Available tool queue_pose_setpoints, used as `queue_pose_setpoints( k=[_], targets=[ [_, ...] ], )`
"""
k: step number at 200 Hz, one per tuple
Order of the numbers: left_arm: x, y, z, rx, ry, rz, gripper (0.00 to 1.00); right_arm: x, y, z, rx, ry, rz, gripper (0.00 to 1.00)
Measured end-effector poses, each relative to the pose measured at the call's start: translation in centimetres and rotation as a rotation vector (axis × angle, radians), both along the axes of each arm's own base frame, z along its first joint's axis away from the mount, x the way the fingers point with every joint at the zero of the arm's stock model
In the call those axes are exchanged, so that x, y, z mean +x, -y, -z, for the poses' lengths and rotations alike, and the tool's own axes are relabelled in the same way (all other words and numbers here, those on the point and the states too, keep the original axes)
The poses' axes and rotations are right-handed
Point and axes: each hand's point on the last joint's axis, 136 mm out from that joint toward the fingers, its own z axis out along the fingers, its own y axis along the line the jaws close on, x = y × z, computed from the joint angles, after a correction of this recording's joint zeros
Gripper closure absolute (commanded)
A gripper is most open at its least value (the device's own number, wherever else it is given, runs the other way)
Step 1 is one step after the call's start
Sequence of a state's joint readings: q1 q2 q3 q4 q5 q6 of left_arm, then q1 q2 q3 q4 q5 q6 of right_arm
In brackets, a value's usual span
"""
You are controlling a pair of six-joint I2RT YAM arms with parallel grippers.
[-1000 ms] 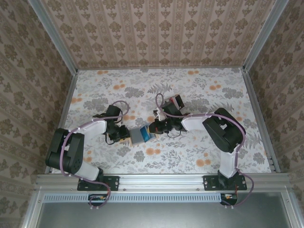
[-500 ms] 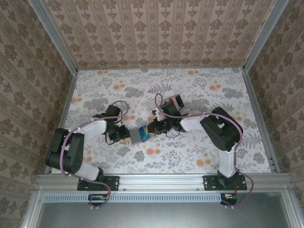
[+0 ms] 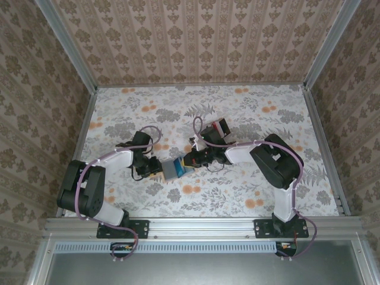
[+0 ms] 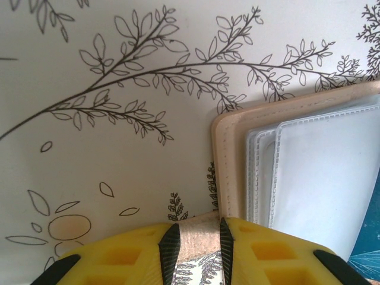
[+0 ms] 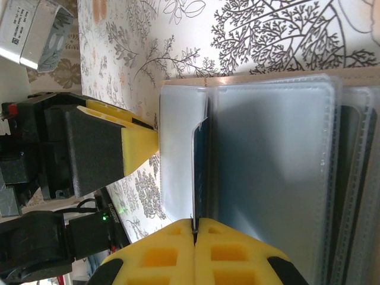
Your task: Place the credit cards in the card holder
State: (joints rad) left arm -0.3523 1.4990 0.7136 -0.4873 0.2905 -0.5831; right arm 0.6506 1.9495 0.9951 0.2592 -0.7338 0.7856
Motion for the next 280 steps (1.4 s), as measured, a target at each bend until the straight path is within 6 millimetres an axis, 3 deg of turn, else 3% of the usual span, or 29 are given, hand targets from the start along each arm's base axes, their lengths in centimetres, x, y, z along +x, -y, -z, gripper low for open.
queue_pose_setpoints(
  k=[53, 150, 206, 280],
  targets=[
    [0.0, 0.0, 0.1, 0.003, -0.009, 0.000, 0.70, 0.8, -0.9, -0.3, 0.025, 0.013, -0.045, 0.99],
    [0.1, -0.1, 0.3, 0.033, -0.060, -0.002, 0.70, 1.5, -0.1, 0.2, 0.064, -0.004, -0.046, 1.00],
    [0.3, 0.0, 0.5, 0.048, -0.109, 0.007, 0.81, 1.4, -0.3, -0.3, 0.108, -0.016, -0.054, 1.00],
    [0.4, 0.3, 0.3, 0.039, -0.104, 0.023, 0.91, 0.1, 0.5, 1.0, 0.095, -0.055, -0.060, 1.00]
  ],
)
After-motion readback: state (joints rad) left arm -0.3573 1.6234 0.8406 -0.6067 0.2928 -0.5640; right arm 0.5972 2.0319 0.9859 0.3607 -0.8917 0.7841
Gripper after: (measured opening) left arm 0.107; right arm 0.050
